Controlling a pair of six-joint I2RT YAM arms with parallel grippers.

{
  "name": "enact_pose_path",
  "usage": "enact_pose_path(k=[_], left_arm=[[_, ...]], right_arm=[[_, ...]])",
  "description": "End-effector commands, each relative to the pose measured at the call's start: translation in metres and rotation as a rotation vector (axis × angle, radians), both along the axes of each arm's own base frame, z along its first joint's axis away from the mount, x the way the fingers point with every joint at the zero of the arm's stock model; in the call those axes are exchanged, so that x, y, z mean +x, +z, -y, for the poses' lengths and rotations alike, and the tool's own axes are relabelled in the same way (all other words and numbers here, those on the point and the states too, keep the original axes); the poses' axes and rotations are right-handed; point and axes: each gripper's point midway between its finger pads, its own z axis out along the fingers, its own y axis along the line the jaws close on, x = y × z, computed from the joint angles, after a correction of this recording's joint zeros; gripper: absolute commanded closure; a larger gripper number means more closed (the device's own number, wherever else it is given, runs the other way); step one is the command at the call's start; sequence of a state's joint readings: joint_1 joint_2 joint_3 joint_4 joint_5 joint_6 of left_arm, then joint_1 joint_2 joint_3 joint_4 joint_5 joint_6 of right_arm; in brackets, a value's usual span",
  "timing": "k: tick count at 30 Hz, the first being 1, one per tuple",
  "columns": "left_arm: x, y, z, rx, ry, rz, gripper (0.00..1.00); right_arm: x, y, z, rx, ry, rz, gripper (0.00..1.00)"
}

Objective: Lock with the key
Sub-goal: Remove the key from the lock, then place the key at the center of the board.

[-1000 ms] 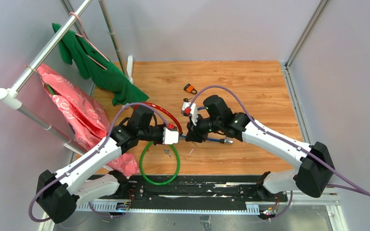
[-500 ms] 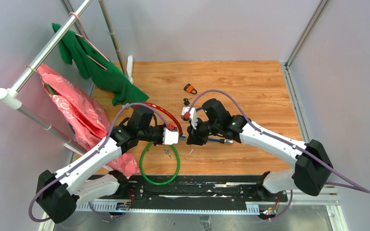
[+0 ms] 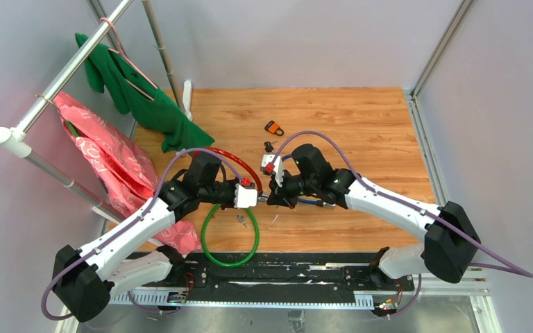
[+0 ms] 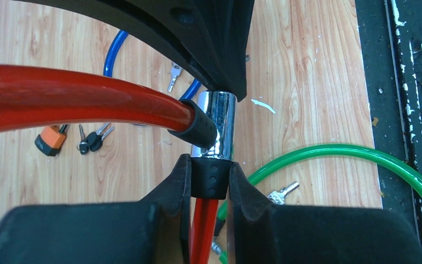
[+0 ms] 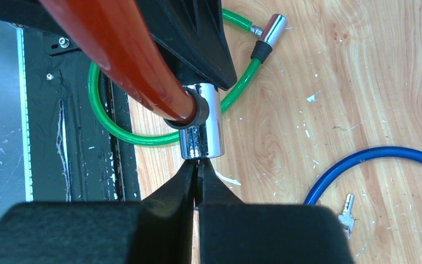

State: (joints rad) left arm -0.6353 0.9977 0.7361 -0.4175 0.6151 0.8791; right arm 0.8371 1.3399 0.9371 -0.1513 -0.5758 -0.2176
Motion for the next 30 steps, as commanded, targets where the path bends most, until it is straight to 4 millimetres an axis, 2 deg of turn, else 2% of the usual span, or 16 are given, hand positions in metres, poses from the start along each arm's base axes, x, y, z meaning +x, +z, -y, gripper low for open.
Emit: enact_pose_path(k=[1, 4, 8, 10, 13, 16, 19, 23, 26, 28, 30], left_arm=[[0.005, 0.026, 0.010, -0.069, -0.021, 0.057, 1.00], [0.006, 0.019, 0.005, -0.039, -0.006, 0.054, 1.00], [0.012, 0.002, -0.011, 0.058, 0.024, 0.083, 1.00], [0.016, -0.002, -0.020, 0.087, 0.037, 0.094, 1.00], [0.021, -0.009, -0.031, 0.121, 0.069, 0.104, 1.00], [0.021, -0.012, -0.037, 0.146, 0.072, 0.119, 1.00], [0.027, -0.010, -0.039, 0.149, 0.095, 0.148, 1.00], [0.025, 0.002, -0.028, 0.075, 0.080, 0.143, 1.00], [0.012, 0.013, -0.013, -0.002, 0.021, 0.089, 1.00], [0.005, 0.017, -0.005, -0.041, 0.005, 0.047, 1.00], [-0.003, 0.019, 0.003, -0.072, 0.000, 0.003, 1.00]], right_arm=[[-0.004, -0.001, 0.005, -0.003, 0.025, 0.056, 1.00], [-0.002, -0.009, 0.020, -0.051, 0.020, 0.122, 1.00], [0.002, -0.042, 0.060, -0.215, 0.038, 0.285, 1.00], [0.008, -0.046, 0.072, -0.290, 0.035, 0.413, 1.00], [0.030, -0.038, 0.095, -0.387, -0.074, 0.551, 1.00], [0.038, -0.034, 0.120, -0.481, -0.123, 0.615, 1.00], [0.037, -0.034, 0.140, -0.555, -0.143, 0.626, 1.00], [0.037, -0.010, 0.137, -0.461, -0.224, 0.628, 1.00], [0.052, 0.021, 0.139, -0.330, -0.410, 0.597, 1.00], [0.070, 0.033, 0.155, -0.242, -0.583, 0.531, 1.00], [0.093, 0.037, 0.181, -0.159, -0.787, 0.447, 1.00]])
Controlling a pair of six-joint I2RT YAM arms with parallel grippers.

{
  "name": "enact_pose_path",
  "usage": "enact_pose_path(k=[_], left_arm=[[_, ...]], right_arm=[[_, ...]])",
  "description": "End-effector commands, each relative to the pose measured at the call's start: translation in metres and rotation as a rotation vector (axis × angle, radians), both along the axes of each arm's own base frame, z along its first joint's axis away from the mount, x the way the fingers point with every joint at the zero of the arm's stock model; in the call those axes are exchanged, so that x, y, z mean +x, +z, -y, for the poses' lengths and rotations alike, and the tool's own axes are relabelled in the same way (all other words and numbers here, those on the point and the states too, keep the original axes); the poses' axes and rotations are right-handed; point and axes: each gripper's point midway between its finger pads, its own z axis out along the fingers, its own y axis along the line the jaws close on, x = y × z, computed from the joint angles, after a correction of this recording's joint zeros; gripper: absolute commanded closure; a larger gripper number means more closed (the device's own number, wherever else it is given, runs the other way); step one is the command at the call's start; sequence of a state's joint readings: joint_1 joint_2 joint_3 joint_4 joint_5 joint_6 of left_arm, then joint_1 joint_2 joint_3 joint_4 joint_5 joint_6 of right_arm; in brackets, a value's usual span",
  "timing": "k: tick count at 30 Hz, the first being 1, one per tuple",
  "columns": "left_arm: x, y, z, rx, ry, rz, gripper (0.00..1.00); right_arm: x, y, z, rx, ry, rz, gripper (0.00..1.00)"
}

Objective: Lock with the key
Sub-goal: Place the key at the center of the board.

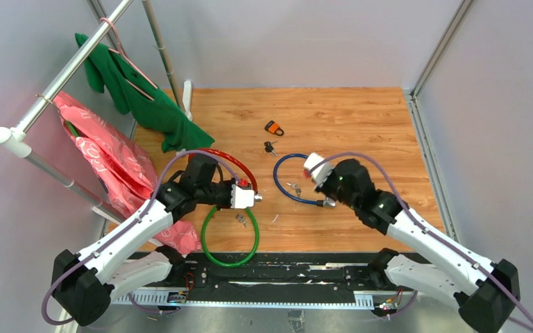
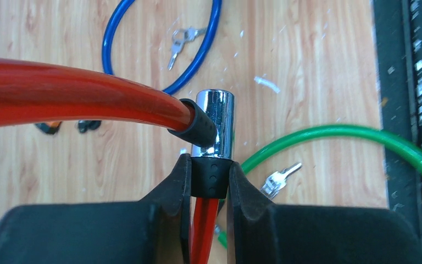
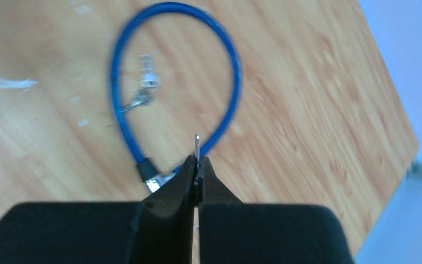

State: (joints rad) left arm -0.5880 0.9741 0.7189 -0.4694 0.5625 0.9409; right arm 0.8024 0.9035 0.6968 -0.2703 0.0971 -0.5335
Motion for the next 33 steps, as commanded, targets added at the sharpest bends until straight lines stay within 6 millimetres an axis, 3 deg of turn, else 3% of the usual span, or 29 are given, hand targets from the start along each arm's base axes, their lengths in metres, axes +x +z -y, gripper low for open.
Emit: enact_pose_path(k=[1, 4, 6, 11, 16, 17, 19, 21, 23, 25, 26, 28, 30, 33], left_arm=[[-0.016, 0.029, 0.028, -0.151, -0.057, -0.054, 1.00], [-0.029, 0.033, 0.041, -0.213, -0.040, -0.170, 1.00], [-0.036, 0.040, 0.048, -0.247, -0.041, -0.221, 1.00], [-0.043, 0.044, 0.054, -0.276, -0.035, -0.270, 1.00], [-0.039, 0.043, 0.055, -0.271, -0.030, -0.253, 1.00], [-0.039, 0.044, 0.055, -0.273, -0.032, -0.251, 1.00], [-0.038, 0.044, 0.055, -0.274, -0.033, -0.246, 1.00], [-0.039, 0.044, 0.056, -0.272, -0.038, -0.242, 1.00], [-0.039, 0.043, 0.055, -0.266, -0.044, -0.235, 1.00], [-0.039, 0.043, 0.056, -0.263, -0.050, -0.231, 1.00], [-0.039, 0.044, 0.056, -0.264, -0.052, -0.229, 1.00], [-0.039, 0.043, 0.057, -0.260, -0.058, -0.229, 1.00], [-0.040, 0.040, 0.058, -0.255, -0.061, -0.234, 1.00], [-0.041, 0.039, 0.060, -0.257, -0.065, -0.238, 1.00]], right_arm=[[0.051, 0.028, 0.048, 0.336, -0.413, -0.010, 1.00], [0.081, 0.012, 0.092, 0.405, -0.692, -0.046, 1.00], [0.093, -0.011, 0.110, 0.412, -0.801, -0.120, 1.00], [0.108, -0.062, 0.150, 0.386, -0.997, -0.339, 1.00], [0.109, -0.095, 0.163, 0.365, -1.067, -0.523, 0.98], [0.107, -0.102, 0.166, 0.354, -1.084, -0.558, 0.94], [0.106, -0.109, 0.178, 0.321, -1.119, -0.588, 0.73], [0.107, -0.110, 0.190, 0.339, -1.139, -0.607, 0.65], [0.111, -0.103, 0.202, 0.376, -1.173, -0.601, 0.55], [0.119, -0.082, 0.208, 0.386, -1.181, -0.558, 0.32], [0.121, -0.068, 0.204, 0.386, -1.164, -0.541, 0.25], [0.126, -0.034, 0.178, 0.390, -1.024, -0.501, 0.24], [0.118, 0.013, 0.097, 0.475, -0.620, -0.492, 0.23], [0.060, 0.108, -0.008, 0.741, 0.024, -0.444, 0.23]])
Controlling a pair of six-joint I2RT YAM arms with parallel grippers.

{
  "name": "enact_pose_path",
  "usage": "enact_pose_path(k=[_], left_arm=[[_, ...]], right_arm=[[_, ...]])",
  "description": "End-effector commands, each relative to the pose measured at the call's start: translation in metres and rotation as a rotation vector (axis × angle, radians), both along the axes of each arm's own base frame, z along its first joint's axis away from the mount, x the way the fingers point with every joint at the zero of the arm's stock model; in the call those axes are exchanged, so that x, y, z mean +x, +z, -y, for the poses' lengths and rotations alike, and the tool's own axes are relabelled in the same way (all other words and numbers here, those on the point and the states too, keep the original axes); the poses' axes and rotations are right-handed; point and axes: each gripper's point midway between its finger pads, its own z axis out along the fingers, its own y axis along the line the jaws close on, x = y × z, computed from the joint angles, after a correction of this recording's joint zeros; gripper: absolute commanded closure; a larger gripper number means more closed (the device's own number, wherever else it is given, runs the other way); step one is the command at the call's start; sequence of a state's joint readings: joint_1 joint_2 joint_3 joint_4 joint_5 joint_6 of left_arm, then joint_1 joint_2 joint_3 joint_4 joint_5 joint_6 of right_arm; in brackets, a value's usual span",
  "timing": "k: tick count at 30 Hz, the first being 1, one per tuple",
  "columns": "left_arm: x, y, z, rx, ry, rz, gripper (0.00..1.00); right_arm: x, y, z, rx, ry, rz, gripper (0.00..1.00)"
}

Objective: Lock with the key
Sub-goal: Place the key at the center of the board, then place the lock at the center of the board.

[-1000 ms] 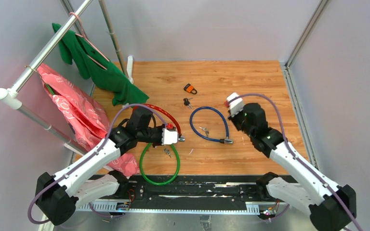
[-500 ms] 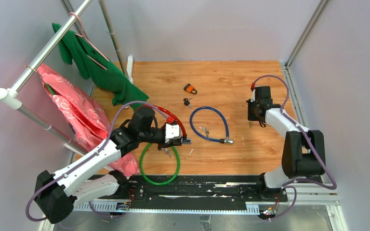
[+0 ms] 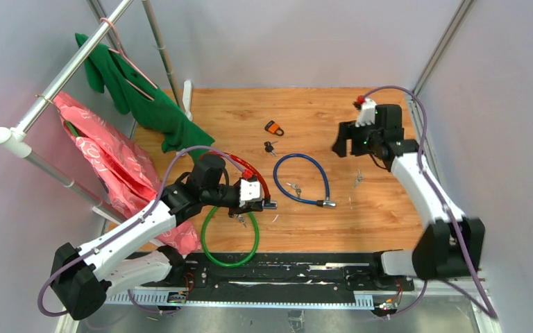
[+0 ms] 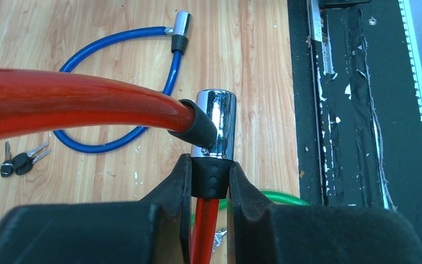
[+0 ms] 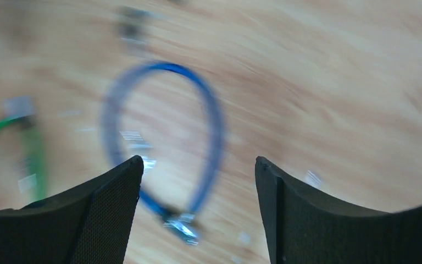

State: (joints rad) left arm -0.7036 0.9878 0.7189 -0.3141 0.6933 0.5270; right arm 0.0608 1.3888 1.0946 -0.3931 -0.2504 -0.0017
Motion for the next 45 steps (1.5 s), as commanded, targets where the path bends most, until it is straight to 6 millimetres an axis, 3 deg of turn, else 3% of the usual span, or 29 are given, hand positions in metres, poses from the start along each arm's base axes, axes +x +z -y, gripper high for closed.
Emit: enact_pose_path(k=[1, 3, 5, 7, 11, 15, 21, 24, 25, 26, 27, 28, 29, 30, 32, 33, 36, 39, 41, 43, 45], left_arm=[[0.001, 0.016, 0.012, -0.052, -0.040, 0.055, 1.00], [0.000, 0.016, 0.013, -0.055, -0.046, 0.056, 1.00], [0.000, 0.016, 0.015, -0.056, -0.049, 0.059, 1.00], [0.001, 0.018, 0.016, -0.058, -0.051, 0.065, 1.00], [0.000, 0.019, 0.017, -0.061, -0.055, 0.071, 1.00], [0.000, 0.020, 0.017, -0.060, -0.059, 0.077, 1.00], [0.000, 0.017, 0.015, -0.045, -0.059, 0.079, 1.00], [-0.001, 0.017, 0.015, -0.045, -0.063, 0.086, 1.00], [-0.001, 0.017, 0.015, -0.047, -0.064, 0.088, 1.00], [-0.001, 0.018, 0.015, -0.050, -0.066, 0.090, 1.00], [-0.001, 0.018, 0.015, -0.050, -0.065, 0.092, 1.00], [0.000, 0.018, 0.015, -0.051, -0.061, 0.098, 1.00], [0.002, 0.020, 0.015, -0.056, -0.052, 0.109, 1.00], [0.004, 0.019, 0.014, -0.062, -0.034, 0.113, 0.77], [0.009, 0.023, 0.015, -0.090, -0.006, 0.131, 0.05], [0.008, 0.027, 0.016, -0.104, -0.014, 0.141, 0.01], [-0.001, 0.031, 0.017, -0.135, -0.038, 0.130, 0.00], [-0.002, 0.034, 0.016, -0.152, -0.001, 0.081, 0.00], [0.005, 0.034, 0.014, -0.172, 0.076, 0.046, 0.00], [0.025, 0.027, 0.008, -0.192, 0.262, -0.007, 0.00], [0.047, 0.018, -0.003, -0.235, 0.467, -0.065, 0.00]], right_arm=[[-0.096, 0.134, -0.154, 0.479, 0.747, 0.385, 0.23], [-0.132, 0.178, -0.191, 0.548, 0.868, 0.683, 0.18], [-0.157, 0.180, -0.212, 0.569, 0.926, 0.776, 0.15], [-0.175, 0.180, -0.229, 0.569, 0.974, 0.769, 0.20], [-0.183, 0.155, -0.249, 0.556, 0.967, 0.659, 0.33], [-0.176, 0.134, -0.264, 0.523, 0.925, 0.592, 0.33], [-0.177, 0.119, -0.282, 0.523, 0.952, 0.592, 0.37], [-0.167, 0.104, -0.286, 0.505, 0.905, 0.519, 0.57], [-0.164, 0.099, -0.288, 0.503, 0.890, 0.494, 0.68], [-0.161, 0.098, -0.288, 0.501, 0.873, 0.481, 0.88], [-0.158, 0.095, -0.287, 0.491, 0.846, 0.459, 0.99], [-0.152, 0.095, -0.284, 0.478, 0.811, 0.460, 1.00], [-0.143, 0.094, -0.276, 0.467, 0.752, 0.446, 1.00], [-0.133, 0.091, -0.266, 0.460, 0.680, 0.426, 1.00], [-0.111, 0.083, -0.234, 0.470, 0.539, 0.385, 1.00], [-0.102, 0.080, -0.217, 0.479, 0.471, 0.373, 1.00], [-0.083, 0.076, -0.161, 0.442, 0.313, 0.384, 1.00], [-0.069, 0.076, -0.088, 0.413, 0.085, 0.410, 1.00], [-0.062, 0.063, -0.036, 0.423, -0.114, 0.394, 1.00], [-0.061, 0.045, 0.015, 0.437, -0.332, 0.383, 1.00], [-0.064, 0.020, 0.042, 0.486, -0.449, 0.351, 1.00]])
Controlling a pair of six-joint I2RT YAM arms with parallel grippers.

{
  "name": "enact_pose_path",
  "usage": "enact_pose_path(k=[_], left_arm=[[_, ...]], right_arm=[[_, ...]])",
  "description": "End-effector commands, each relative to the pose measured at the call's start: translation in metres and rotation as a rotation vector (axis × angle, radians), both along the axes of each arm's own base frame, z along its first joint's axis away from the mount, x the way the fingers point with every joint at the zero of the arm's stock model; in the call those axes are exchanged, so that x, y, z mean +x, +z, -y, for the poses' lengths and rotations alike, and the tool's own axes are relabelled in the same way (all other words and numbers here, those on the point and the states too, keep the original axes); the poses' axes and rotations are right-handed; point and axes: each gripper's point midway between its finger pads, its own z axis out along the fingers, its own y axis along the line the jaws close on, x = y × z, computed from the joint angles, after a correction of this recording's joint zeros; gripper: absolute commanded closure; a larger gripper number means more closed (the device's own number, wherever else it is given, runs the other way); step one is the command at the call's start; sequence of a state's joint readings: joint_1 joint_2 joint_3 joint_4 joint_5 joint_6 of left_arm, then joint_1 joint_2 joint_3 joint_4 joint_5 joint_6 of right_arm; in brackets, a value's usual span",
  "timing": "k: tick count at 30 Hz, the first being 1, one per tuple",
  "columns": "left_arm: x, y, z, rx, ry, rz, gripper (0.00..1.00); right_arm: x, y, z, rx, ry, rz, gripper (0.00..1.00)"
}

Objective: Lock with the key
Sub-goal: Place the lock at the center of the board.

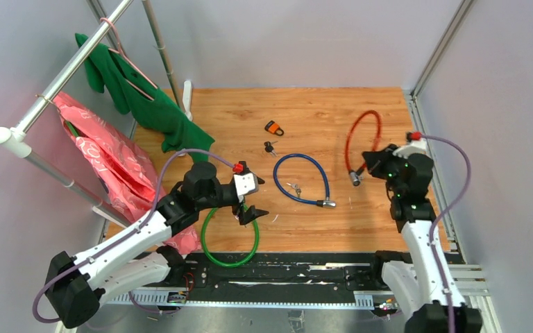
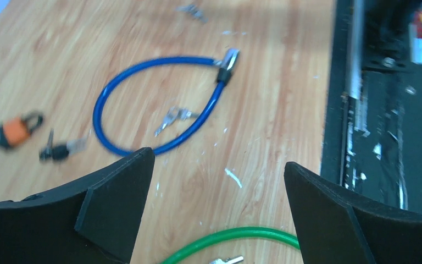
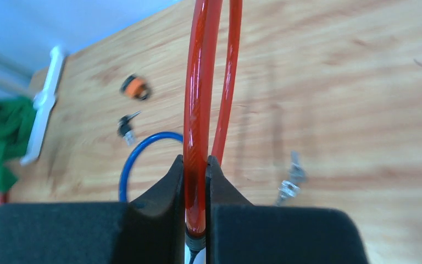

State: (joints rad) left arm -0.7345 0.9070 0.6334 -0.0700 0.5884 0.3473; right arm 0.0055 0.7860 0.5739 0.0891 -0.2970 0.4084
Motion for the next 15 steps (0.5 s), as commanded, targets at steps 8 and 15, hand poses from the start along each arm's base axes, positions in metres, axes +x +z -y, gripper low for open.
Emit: enact_pose_path(k=[8, 15], left_arm=[[0.079, -0.044, -0.074, -0.187, 0.807, -0.218, 0.00], [0.076, -0.047, -0.080, -0.221, 0.800, -0.208, 0.00]], right_arm=[[0.000, -0.062, 0.055, 0.372, -0.024, -0.154, 1.00], [0.007, -0.044, 0.056, 0.349, 0.058, -0.125, 1.00]])
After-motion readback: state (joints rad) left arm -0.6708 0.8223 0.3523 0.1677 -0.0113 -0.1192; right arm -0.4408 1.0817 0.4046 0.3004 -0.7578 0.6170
